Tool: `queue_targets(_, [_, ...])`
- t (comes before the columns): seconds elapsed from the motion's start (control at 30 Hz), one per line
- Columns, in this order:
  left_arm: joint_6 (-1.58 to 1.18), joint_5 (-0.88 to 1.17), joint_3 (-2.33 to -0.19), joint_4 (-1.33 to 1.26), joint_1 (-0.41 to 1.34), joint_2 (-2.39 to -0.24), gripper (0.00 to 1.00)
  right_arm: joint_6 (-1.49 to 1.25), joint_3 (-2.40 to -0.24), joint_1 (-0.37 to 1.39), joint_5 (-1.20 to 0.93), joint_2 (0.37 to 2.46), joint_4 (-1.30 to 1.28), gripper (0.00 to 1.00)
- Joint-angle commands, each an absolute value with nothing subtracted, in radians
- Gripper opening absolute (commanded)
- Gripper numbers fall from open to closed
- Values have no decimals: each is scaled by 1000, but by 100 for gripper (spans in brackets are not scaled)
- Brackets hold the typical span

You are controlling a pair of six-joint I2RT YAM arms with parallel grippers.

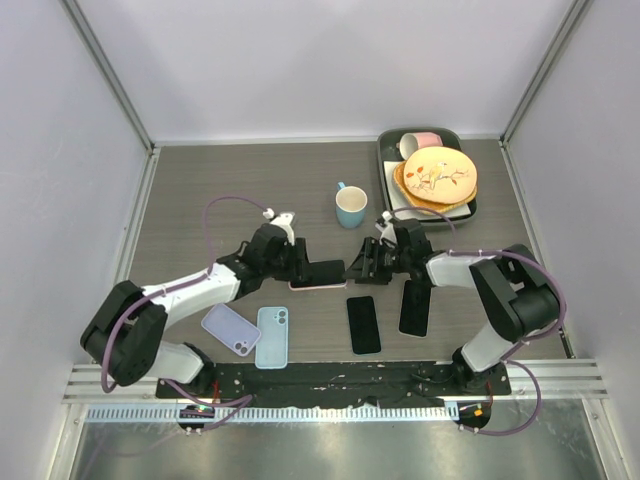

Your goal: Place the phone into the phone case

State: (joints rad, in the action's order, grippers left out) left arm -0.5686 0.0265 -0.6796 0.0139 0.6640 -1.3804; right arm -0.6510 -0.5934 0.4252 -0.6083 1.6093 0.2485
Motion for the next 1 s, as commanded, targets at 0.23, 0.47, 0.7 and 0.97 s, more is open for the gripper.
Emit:
queue_targets(0.23, [-568,41,-756,44,667,-1434,51,-592,-686,423,-644,1709,216,36])
queue_targets(0.47, [-563,46,-781,63,667,-1465,51,-557,-687,423,-606,1732,173,30])
queue_targets(0.7, [-557,41,-796,84,669,-1493,50,-529,-690,425,-546,1733,117,28])
queue_targets(0.97, [-558,29,-801,86,686,-1512,50,-486,-721,463,-450,1738,23,28])
